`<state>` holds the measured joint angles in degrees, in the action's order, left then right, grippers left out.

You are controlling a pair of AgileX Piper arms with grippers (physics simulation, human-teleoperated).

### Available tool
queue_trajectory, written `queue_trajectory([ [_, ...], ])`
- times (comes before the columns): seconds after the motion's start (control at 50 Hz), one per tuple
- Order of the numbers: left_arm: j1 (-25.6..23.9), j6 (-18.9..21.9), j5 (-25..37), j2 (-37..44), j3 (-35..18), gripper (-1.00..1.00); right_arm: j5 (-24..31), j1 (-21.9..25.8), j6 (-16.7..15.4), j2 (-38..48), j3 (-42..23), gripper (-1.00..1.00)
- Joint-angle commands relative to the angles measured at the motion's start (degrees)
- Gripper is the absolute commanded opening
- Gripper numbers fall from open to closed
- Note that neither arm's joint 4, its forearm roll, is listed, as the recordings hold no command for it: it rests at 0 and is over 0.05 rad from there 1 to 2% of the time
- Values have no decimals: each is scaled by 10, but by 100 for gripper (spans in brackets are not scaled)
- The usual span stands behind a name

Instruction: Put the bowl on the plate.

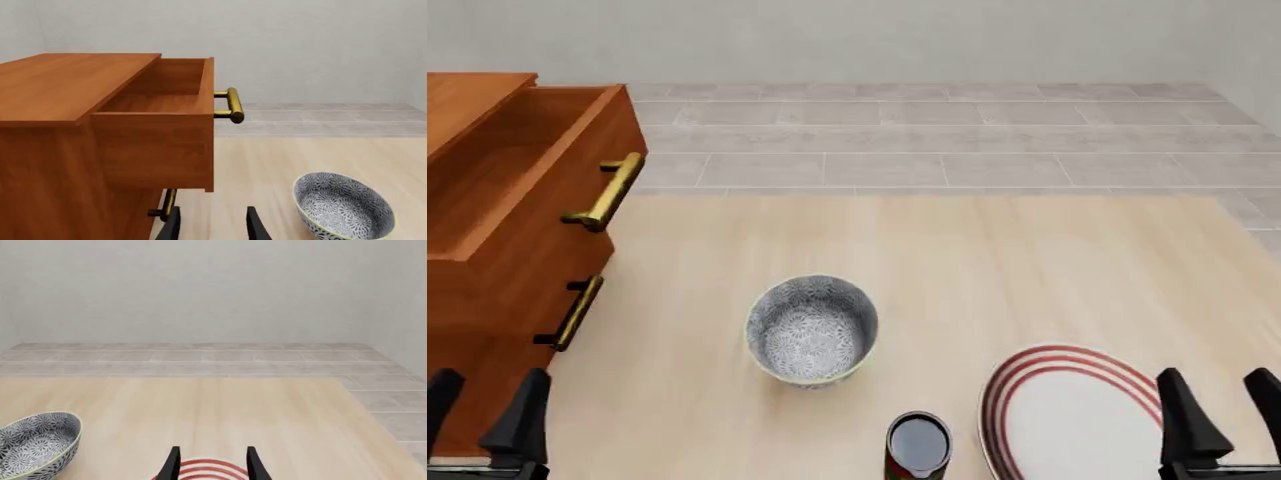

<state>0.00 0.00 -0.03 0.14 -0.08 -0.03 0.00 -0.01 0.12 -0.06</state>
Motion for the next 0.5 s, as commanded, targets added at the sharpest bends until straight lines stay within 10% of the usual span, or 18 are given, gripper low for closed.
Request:
queue_trajectory([
  [0.02, 0, 0, -1, 3, -2, 100, 0, 3, -1, 4, -1, 100],
  [0.5, 0, 0, -1, 3, -2, 100, -73, 32, -26, 106, -20, 100],
])
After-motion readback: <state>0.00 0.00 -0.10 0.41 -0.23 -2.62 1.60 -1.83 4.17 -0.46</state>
